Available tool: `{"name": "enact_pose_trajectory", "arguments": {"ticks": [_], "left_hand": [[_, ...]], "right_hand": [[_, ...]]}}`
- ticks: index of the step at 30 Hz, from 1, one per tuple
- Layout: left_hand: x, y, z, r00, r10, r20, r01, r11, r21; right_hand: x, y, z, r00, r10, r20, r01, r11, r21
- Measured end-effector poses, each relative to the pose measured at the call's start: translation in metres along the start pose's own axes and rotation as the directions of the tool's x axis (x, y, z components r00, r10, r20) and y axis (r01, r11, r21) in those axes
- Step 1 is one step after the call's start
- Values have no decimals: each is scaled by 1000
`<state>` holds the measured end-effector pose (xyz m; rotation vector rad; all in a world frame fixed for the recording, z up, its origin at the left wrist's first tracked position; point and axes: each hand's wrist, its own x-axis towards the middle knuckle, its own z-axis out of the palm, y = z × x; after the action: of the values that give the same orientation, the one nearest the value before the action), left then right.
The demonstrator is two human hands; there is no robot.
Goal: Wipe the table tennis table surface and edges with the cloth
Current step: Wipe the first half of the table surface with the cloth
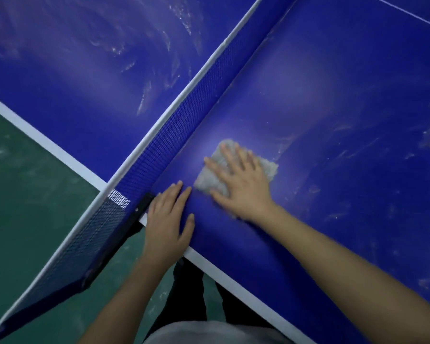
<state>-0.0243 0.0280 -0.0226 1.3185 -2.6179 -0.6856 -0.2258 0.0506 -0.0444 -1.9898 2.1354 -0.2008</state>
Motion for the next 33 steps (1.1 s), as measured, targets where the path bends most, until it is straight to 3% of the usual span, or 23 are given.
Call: {"name": "enact_pose_trajectory", "arguments": {"ticks": [4, 7, 8, 10, 12, 14, 16, 18, 20, 22, 24, 26, 28, 29, 30, 33], "left_hand": [[4, 8, 9, 998, -51, 26, 48, 992, 113], [5, 8, 11, 997, -83, 1, 82, 991, 110], [7, 8, 12, 995, -94, -13, 95, 990, 106], [9, 11, 13, 993, -107, -45, 111, 988, 110], [12, 13, 15, 992, -106, -73, 114, 987, 110], [14, 13, 16, 991, -97, -89, 107, 986, 126], [14, 13, 17, 991, -91, -100, 106, 983, 151], [15, 14, 19, 990, -94, -109, 111, 980, 163], [15, 15, 20, 988, -103, -118, 121, 980, 159], [17, 16, 18, 986, -115, -122, 132, 982, 138], [22, 19, 16, 989, -93, -118, 107, 988, 113], [32, 22, 15, 993, -35, -108, 45, 995, 91], [48, 27, 13, 995, 31, -98, -24, 997, 75], [59, 30, 12, 994, 70, -85, -64, 995, 75], [71, 33, 12, 991, 116, -64, -111, 991, 80], [117, 47, 15, 960, 279, 22, -279, 950, 140]], "right_hand": [[63, 82, -21, 965, 261, -33, -263, 962, -72], [79, 86, -24, 927, 373, -43, -375, 925, -54], [75, 70, -18, 944, 327, -52, -330, 941, -71], [55, 26, -4, 994, 104, -39, -107, 991, -82], [39, -2, 5, 996, -92, 0, 92, 992, -84], [55, 13, 1, 988, -150, 41, 153, 984, -88], [93, 54, -11, 998, -61, 34, 66, 988, -139], [132, 111, -27, 983, 183, -24, -185, 974, -134], [150, 164, -41, 892, 443, -91, -450, 891, -68], [143, 177, -47, 844, 526, -101, -531, 847, -21], [114, 150, -40, 914, 394, -93, -400, 915, -58], [66, 105, -28, 989, 137, -49, -141, 987, -76], [19, 75, -20, 998, -68, -10, 66, 993, -95], [12, 78, -22, 996, -89, 9, 89, 991, -96], [18, 91, -29, 998, -62, 31, 65, 992, -106], [68, 166, -50, 960, 276, -54, -281, 944, -171]]}}
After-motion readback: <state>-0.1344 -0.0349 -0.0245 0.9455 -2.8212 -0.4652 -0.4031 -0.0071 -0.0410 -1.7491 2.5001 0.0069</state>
